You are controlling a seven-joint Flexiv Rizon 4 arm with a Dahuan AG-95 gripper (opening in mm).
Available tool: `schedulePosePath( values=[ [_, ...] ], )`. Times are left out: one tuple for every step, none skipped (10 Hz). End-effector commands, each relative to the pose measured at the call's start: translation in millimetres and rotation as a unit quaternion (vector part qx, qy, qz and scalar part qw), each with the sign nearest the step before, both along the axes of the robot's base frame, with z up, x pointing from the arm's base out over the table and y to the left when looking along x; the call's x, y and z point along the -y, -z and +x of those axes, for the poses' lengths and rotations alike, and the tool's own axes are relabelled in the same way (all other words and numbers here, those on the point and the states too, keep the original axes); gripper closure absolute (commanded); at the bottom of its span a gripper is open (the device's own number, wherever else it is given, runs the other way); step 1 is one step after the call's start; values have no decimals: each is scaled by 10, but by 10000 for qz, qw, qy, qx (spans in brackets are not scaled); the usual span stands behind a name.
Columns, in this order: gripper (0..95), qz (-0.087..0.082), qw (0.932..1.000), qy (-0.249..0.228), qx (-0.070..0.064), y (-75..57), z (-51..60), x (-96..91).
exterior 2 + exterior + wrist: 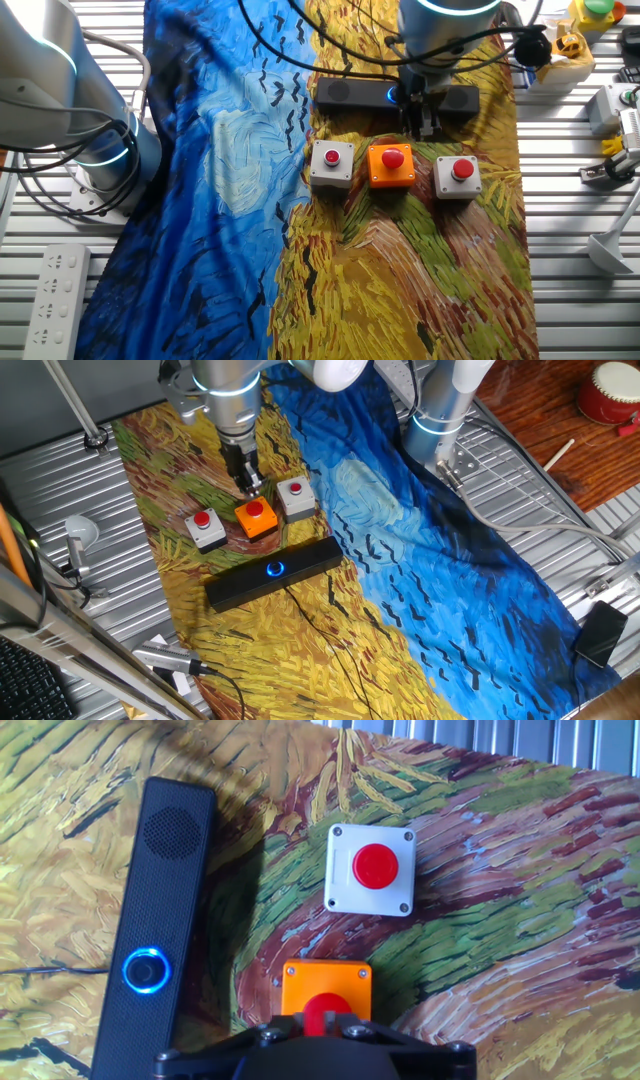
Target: Turn the knob to decrease the volume of the speaker
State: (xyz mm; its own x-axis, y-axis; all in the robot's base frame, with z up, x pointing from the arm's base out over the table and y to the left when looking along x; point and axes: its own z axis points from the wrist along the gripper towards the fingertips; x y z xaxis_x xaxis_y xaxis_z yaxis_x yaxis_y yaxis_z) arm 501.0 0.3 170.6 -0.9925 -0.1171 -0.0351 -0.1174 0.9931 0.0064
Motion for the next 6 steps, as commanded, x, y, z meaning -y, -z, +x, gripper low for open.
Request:
schedulePosePath(
  values=[
    [950,-3,10000,-5,1,-4,-11,0],
    [950,-3,10000,1,-3,-6,-11,0],
    [950,4,10000,11,-8,-8,-12,-1],
    [950,23,10000,44,-6,-8,-12,-1],
    [950,63,10000,5,-22,-4,-7,-15],
    [950,58,10000,25,-42,1,4,-53]
  ],
)
